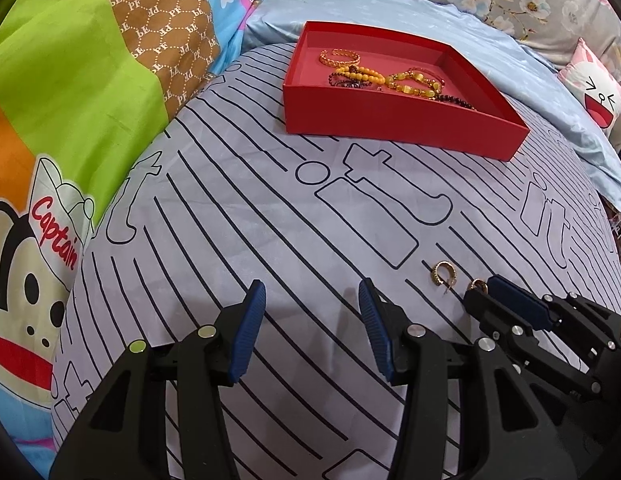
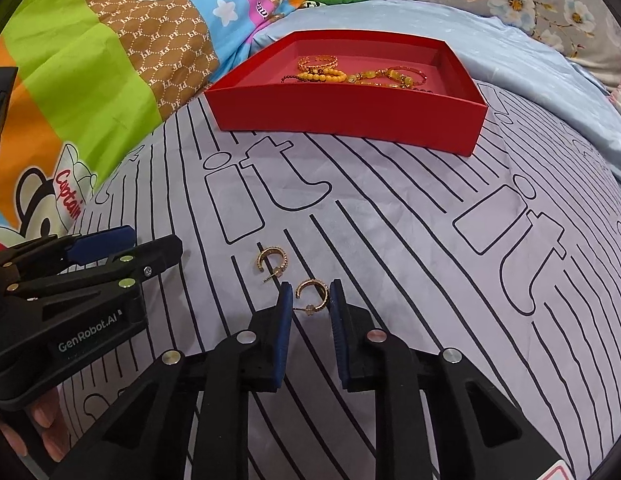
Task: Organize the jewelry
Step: 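Move both tools back toward the gold hoop earrings on the sheet, then close the right tool on one gold hoop earring while the left tool grasps the other, then lift both gold hoop earrings and carry them over the red tray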
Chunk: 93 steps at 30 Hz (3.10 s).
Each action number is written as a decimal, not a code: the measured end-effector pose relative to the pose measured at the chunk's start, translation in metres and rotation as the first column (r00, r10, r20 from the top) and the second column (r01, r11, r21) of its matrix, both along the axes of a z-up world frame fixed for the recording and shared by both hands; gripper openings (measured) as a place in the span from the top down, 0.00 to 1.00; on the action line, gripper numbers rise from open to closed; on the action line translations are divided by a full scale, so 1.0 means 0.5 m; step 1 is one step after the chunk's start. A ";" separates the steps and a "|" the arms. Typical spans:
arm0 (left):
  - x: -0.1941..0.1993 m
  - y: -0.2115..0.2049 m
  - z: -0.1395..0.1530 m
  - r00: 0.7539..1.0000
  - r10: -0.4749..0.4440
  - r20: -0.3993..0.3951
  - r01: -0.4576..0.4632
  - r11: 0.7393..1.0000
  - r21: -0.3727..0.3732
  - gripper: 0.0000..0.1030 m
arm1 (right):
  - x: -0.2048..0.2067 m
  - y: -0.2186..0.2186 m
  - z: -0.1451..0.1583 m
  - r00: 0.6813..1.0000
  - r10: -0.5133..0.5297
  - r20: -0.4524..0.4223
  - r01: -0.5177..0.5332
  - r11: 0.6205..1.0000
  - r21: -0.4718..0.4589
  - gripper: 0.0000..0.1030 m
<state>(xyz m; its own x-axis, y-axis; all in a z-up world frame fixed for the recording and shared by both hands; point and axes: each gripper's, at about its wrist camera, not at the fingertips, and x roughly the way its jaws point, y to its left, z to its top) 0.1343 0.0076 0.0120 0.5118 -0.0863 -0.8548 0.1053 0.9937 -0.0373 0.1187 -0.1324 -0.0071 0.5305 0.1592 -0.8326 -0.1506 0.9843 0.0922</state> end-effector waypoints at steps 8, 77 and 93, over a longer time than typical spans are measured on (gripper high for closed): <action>0.002 -0.015 0.003 1.000 -0.018 0.004 0.018 1.000 0.000 0.50 | -0.004 -0.010 0.004 1.000 -0.009 0.000 0.009 1.000 -0.006 0.85; 0.014 -0.124 0.064 0.987 -0.148 0.056 0.151 0.988 -0.039 0.84 | -0.009 -0.088 0.115 0.992 -0.084 0.098 0.077 0.994 0.078 0.85; 0.108 -0.129 0.156 0.979 -0.131 0.157 0.138 0.990 -0.032 0.84 | 0.093 -0.088 0.205 0.975 -0.075 0.209 0.066 0.996 0.053 0.85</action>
